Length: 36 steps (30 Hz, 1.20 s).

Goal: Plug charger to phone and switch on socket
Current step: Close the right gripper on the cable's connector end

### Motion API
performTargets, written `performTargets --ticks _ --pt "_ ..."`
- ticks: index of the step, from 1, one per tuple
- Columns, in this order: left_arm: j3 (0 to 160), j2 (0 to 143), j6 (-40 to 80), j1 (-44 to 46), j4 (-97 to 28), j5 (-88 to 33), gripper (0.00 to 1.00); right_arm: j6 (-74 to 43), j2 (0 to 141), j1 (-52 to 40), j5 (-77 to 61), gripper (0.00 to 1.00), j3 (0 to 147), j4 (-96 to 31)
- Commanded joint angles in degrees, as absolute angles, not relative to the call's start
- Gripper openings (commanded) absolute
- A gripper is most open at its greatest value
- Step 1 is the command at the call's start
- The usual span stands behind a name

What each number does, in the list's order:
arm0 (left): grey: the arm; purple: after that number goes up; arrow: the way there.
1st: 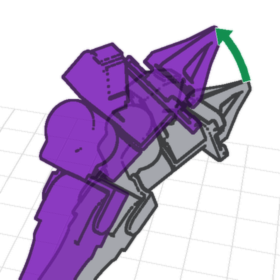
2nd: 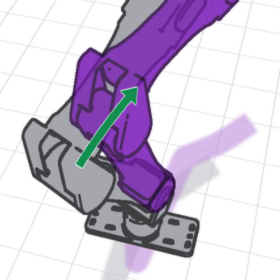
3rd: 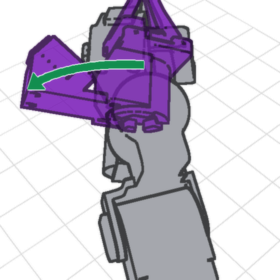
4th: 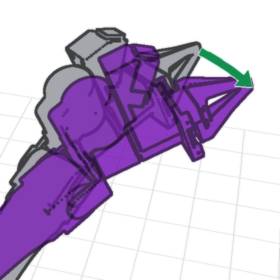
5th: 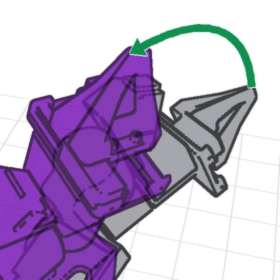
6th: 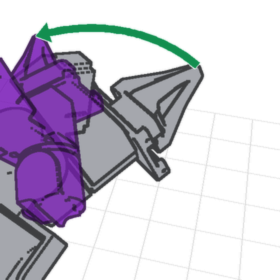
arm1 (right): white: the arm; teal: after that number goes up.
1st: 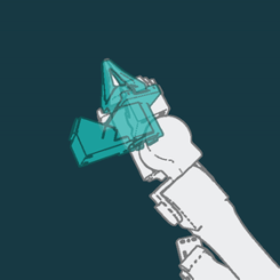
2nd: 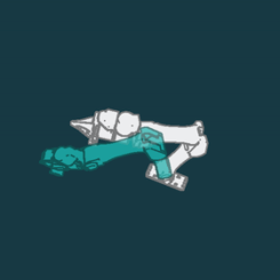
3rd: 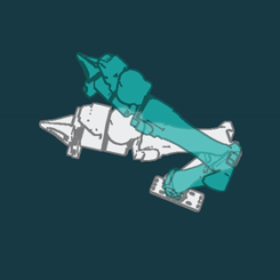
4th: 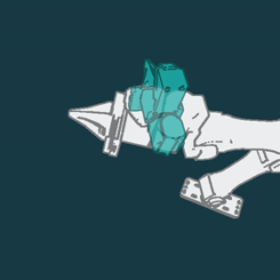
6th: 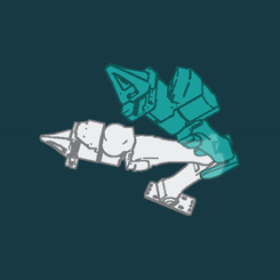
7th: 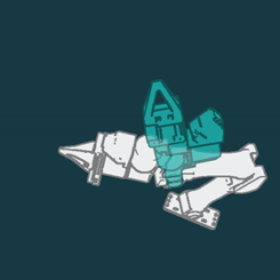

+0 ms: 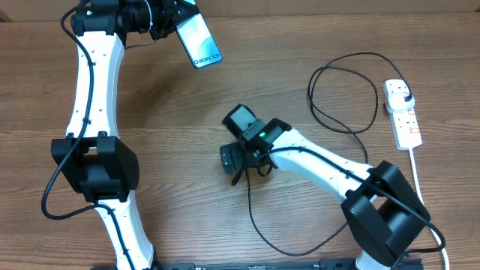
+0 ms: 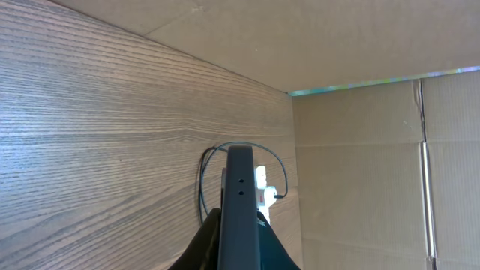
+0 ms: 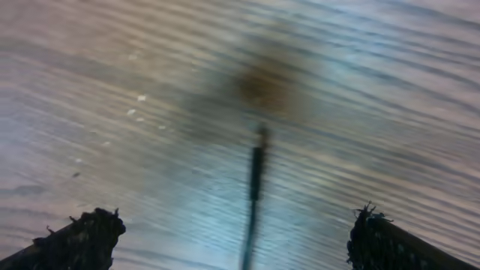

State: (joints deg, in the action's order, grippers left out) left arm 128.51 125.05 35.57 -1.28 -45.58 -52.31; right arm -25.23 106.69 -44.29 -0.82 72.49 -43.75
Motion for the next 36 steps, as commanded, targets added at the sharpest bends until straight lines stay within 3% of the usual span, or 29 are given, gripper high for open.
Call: performTargets --ticks 1,9,14,21,23,34,36 --pt "128.6 124.4 34.7 -1.7 -45.2 -53.6 0.09 -25.5 108.2 -46.5 1.2 1.00 72.2 -43.1" --pt "128.6 124.4 34.7 -1.6 -45.2 -53.6 0.09 -25.5 112.6 -47.3 2.5 0.92 72.2 -43.5" --pt "128.6 124.4 34.7 -1.7 -45.2 -53.6 0.09 -25.5 112.7 -47.3 3.0 0.82 72.2 -43.3" --pt "128.6 124.4 34.7 -1.7 -45.2 -53.6 0.09 -25.5 115.1 -47.2 3.0 0.52 72.2 -42.5" --pt "128.6 124.4 34.7 -1.7 -45.2 -53.6 0.09 -25.5 115.2 -47.2 3.0 0.39 72.2 -42.5" --pt "128.6 124.4 34.4 -1.7 -46.0 -53.6 0.09 -28.3 115.2 -43.9 2.0 0.05 72.2 -43.2" --pt "128.6 124.4 34.4 -1.7 -46.0 -53.6 0.09 -28.3 115.1 -43.3 1.2 0.04 72.2 -43.4"
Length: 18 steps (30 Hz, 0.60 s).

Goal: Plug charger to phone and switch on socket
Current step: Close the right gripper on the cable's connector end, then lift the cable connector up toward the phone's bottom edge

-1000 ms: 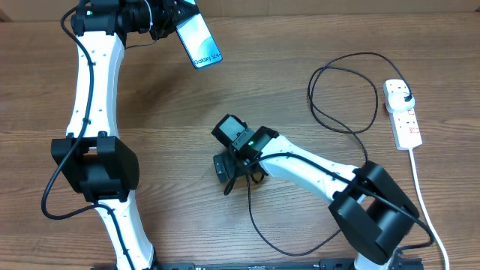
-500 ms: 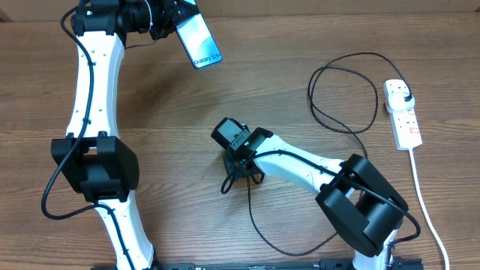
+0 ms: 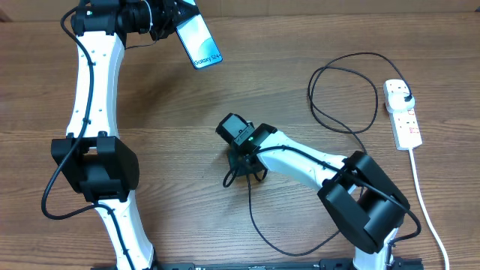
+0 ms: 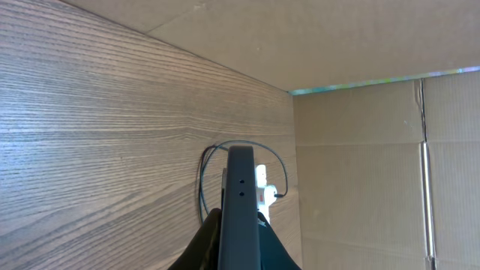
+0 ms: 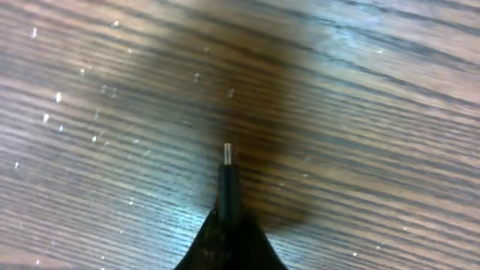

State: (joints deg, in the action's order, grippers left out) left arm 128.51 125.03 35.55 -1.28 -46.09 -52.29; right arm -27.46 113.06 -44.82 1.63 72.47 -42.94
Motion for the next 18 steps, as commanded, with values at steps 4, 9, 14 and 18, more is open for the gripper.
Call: performTargets --ticks 4,9,14,18 --pt "128.6 124.4 34.2 -1.7 -45.9 -53.6 0.09 -29.8 115.1 -42.0 1.3 0.04 72.9 -44.4" --pt "128.6 124.4 34.3 -1.9 -44.3 -55.1 0.09 -30.0 115.1 -40.3 -0.3 0.04 75.5 -45.9" --pt "128.6 124.4 36.6 -2.3 -41.3 -60.8 0.07 -30.0 113.3 -37.0 -12.9 0.04 81.6 -47.9" --pt "128.6 124.4 41.3 -2.8 -36.6 -65.1 0.11 -30.0 110.1 -32.6 -26.4 0.04 85.1 -46.3"
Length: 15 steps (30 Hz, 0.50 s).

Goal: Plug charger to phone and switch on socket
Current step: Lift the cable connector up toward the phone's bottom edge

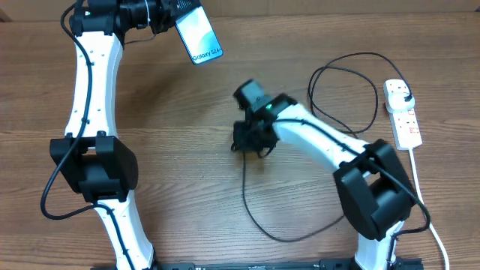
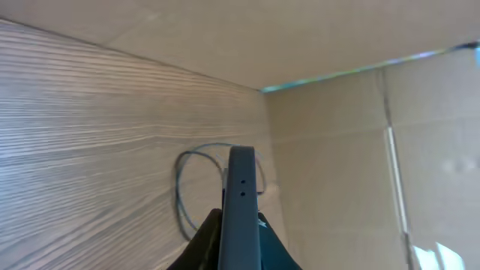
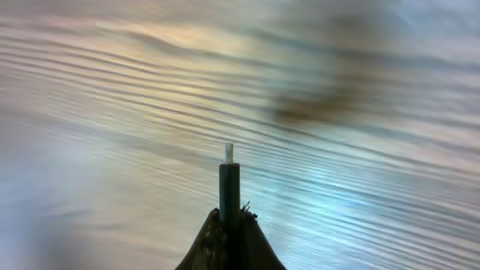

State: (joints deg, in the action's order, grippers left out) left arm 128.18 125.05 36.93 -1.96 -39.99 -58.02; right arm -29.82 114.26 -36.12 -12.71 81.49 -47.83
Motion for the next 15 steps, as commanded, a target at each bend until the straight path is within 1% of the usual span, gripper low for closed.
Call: performTargets --ticks 1,3,4,6,9,12,15 --pt "128.6 124.4 43.6 -3.0 -33.8 -65.7 0.11 -30.0 108.4 -30.5 -32.9 0.04 85.3 -43.5" --pt "128.6 124.4 47.9 -3.2 -30.2 -65.7 0.11 -31.0 107.0 -28.2 -39.6 0.04 85.3 -39.8" --pt "128.6 124.4 53.0 -3.2 -24.4 -66.1 0.10 -34.8 105.9 -25.5 -45.0 0.04 85.3 -36.0" --pt "128.6 124.4 56.6 -3.2 -19.7 -67.0 0.10 -37.0 105.6 -23.9 -48.8 0.04 85.3 -33.0" --pt "128.6 124.4 62.1 -3.2 -13.5 -67.6 0.11 -40.6 105.6 -22.3 -58.0 0.04 85.3 -26.5" --pt "128.6 124.4 66.7 -3.2 -8.4 -68.6 0.13 -44.6 105.6 -21.9 -63.2 0.04 85.3 -19.2" --pt "128.6 124.4 69.7 -3.2 -1.9 -70.8 0.15 -50.3 105.6 -21.9 -67.0 0.04 85.3 -8.3"
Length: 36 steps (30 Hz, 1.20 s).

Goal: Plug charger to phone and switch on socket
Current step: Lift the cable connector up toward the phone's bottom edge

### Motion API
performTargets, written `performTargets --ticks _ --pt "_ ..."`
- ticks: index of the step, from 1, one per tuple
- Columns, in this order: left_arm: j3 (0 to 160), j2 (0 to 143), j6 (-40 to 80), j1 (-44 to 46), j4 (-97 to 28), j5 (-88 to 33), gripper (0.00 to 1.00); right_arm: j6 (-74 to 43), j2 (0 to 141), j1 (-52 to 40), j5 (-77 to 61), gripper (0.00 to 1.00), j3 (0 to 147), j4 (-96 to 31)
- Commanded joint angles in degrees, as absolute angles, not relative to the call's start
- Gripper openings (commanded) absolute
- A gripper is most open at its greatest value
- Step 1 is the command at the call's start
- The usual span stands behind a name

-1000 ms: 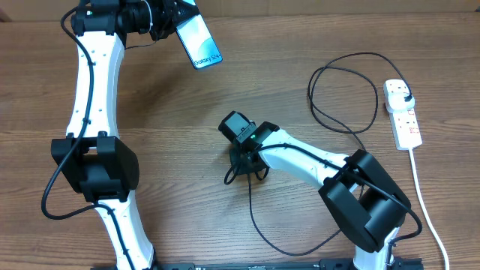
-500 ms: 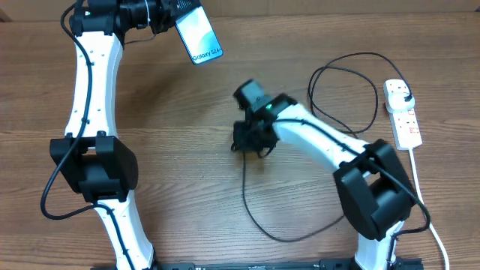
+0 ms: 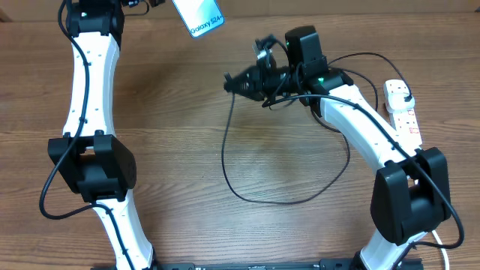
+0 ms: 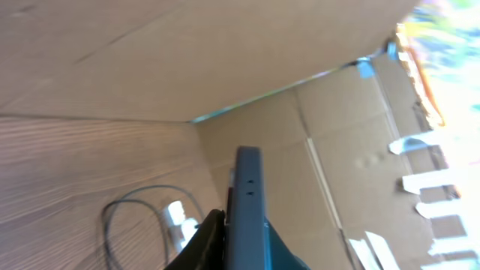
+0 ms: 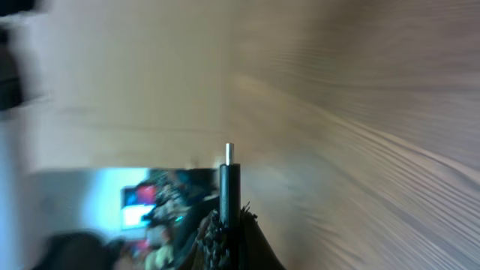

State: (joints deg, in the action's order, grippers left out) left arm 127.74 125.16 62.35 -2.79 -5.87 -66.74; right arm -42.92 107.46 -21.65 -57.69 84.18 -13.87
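The phone (image 3: 199, 16), screen up and reading Galaxy S24, hangs at the back left with my left gripper (image 3: 174, 4) shut on it at the frame's top edge. In the left wrist view its dark edge (image 4: 247, 199) stands up between the fingers (image 4: 212, 238). My right gripper (image 3: 244, 81) is shut on the black cable's plug (image 3: 228, 81), raised and pointing left, below and right of the phone. The plug's stem and metal tip (image 5: 229, 174) stick out past the fingers (image 5: 212, 232). The white socket strip (image 3: 403, 114) lies at the right edge with the charger (image 3: 399, 91) plugged in.
The black cable (image 3: 247, 196) hangs from my right gripper, loops over the table's middle and runs to the strip. Cardboard walls (image 4: 150, 60) stand behind the table. The strip's white lead (image 3: 420, 187) runs down the right side.
My right gripper, holding the plug, has moved back and right and turned to point left toward the phone. The left gripper has carried the phone further back and tilted it.
My right gripper stood open over the cable's end at mid-table while the left held the phone up at the back. Then it was shut on the plug, then lifted off the table, and now holds it raised near the phone.
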Motion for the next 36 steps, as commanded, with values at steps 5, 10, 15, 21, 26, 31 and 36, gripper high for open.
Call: performTargets --ticks 5,10,15,21,26,31,36 --pt "128.6 124.4 77.6 -3.4 7.6 -72.5 0.17 -60.9 105.6 -21.9 -69.6 0.04 85.3 10.2" --pt "128.6 124.4 83.4 -3.6 14.5 -74.8 0.15 -66.3 105.6 -21.9 -70.0 0.04 85.3 21.4" --pt "128.6 124.4 88.4 -3.6 15.3 -75.5 0.11 -66.4 105.6 -21.9 -69.7 0.04 85.3 22.5" --pt "128.6 124.4 90.0 -3.6 15.3 -76.5 0.06 -66.5 105.6 -21.9 -68.0 0.04 85.3 27.0" --pt "128.6 124.4 88.7 -3.7 15.3 -76.4 0.06 -68.8 105.6 -21.9 -67.2 0.04 85.3 30.1" --pt "128.6 124.4 88.3 -4.2 15.3 -76.1 0.05 -69.0 105.6 -21.9 -67.2 0.04 85.3 30.4" --pt "128.6 124.4 88.2 -4.5 15.3 -76.1 0.05 -69.0 105.6 -21.9 -67.2 0.04 85.3 30.8"
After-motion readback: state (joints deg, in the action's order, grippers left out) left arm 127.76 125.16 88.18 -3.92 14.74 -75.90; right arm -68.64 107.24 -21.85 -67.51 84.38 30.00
